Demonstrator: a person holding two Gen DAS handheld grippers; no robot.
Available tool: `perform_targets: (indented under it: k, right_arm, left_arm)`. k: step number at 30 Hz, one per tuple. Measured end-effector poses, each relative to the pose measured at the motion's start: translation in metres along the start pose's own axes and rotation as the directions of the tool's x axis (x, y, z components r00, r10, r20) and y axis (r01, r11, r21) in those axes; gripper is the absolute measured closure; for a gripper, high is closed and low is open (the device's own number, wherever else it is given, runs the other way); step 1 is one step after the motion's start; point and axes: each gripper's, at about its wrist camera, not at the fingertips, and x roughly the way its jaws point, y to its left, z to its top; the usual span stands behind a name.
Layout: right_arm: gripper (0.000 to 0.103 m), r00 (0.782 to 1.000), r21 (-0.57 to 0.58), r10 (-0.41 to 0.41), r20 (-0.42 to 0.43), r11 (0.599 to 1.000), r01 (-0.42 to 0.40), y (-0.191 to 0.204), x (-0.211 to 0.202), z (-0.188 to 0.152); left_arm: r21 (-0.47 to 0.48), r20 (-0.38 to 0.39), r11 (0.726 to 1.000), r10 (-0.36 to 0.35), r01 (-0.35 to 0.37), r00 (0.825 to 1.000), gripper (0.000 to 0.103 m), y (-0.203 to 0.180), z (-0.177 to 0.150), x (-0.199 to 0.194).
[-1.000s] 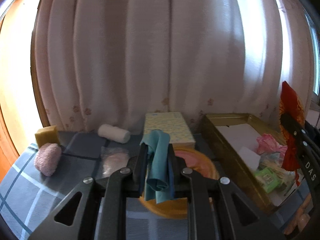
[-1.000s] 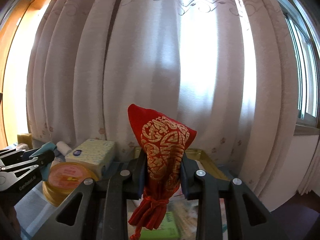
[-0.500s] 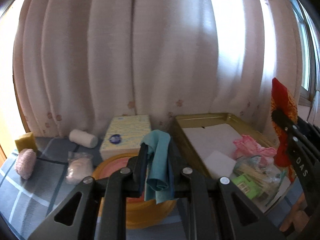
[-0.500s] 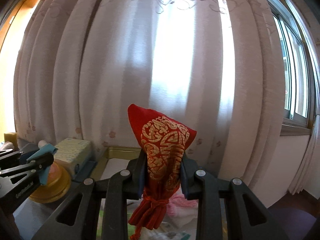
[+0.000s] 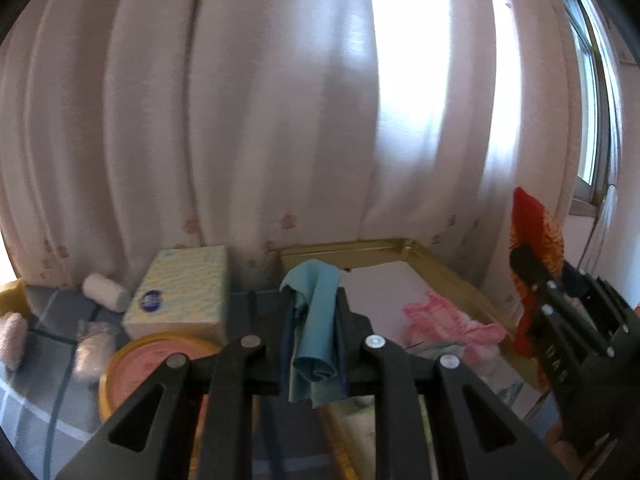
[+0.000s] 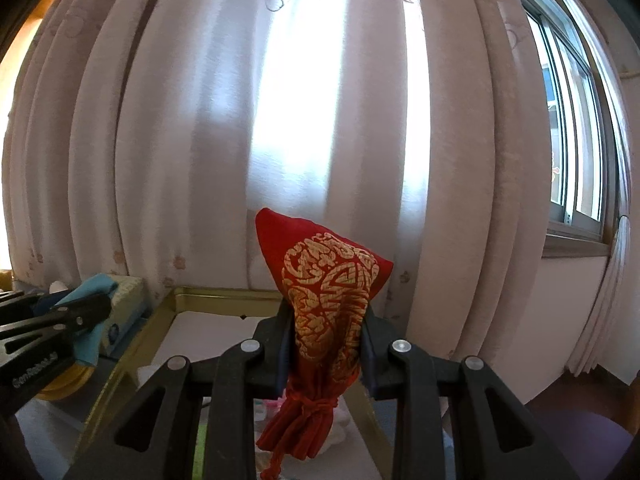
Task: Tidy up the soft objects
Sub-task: 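Carry the red pouch and teal cloth into the gold tray and open both tools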
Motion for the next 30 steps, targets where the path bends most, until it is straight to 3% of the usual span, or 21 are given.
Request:
perform_targets:
  k: [7,14,21,23,24,25,27,30]
  right_arm:
    - [0.072,0.996,0.047,0.034,-0.077,0.998,-0.031,-0.013,0.025,-0.002]
    - [0.072,0.992,0.038,0.069,-0.108,0.997,-0.065,-0.009,0.036,-0.002]
    - [0.072,0.982,0.041,0.126,-0.144,0.992,-0.121,-0.006,0.047,-0.003]
    - [0.066,0.979,0.041,0.146,-0.144,0.989,-0.142,-0.005,0.047,-0.003]
    - [0.059,0.979,0.040,0.146,-0.141,0.989,-0.142,-0.005,0.046,-0.003]
    - [0.045,0.980,0.038,0.145,-0.136,0.989,-0.141,-0.004,0.045,-0.003]
    - [0.031,0.985,0.034,0.132,-0.112,0.991,-0.129,-0.003,0.040,-0.003]
    - [0.027,0.987,0.045,0.127,-0.099,0.991,-0.123,-0.005,0.038,-0.004]
  left_arm:
    - [0.034,-0.045,0.999,-0.036,0.037,0.998,0.087,-0.030,0.001,0.020]
    - [0.039,-0.100,0.998,-0.038,0.042,0.994,0.087,-0.033,-0.005,0.035]
    - [0.065,-0.099,0.997,-0.026,0.033,0.995,0.087,-0.036,-0.005,0.034]
    - [0.071,-0.101,0.997,-0.024,0.032,0.995,0.087,-0.036,-0.005,0.034]
    - [0.067,-0.100,0.997,-0.025,0.032,0.995,0.087,-0.036,-0.005,0.034]
    - [0.063,-0.100,0.997,-0.027,0.033,0.995,0.086,-0.036,-0.005,0.034]
    - [0.057,-0.095,0.998,-0.019,0.024,0.995,0.086,-0.035,-0.005,0.033]
    - [0.055,-0.080,0.998,-0.013,0.018,0.997,0.079,-0.032,-0.006,0.031]
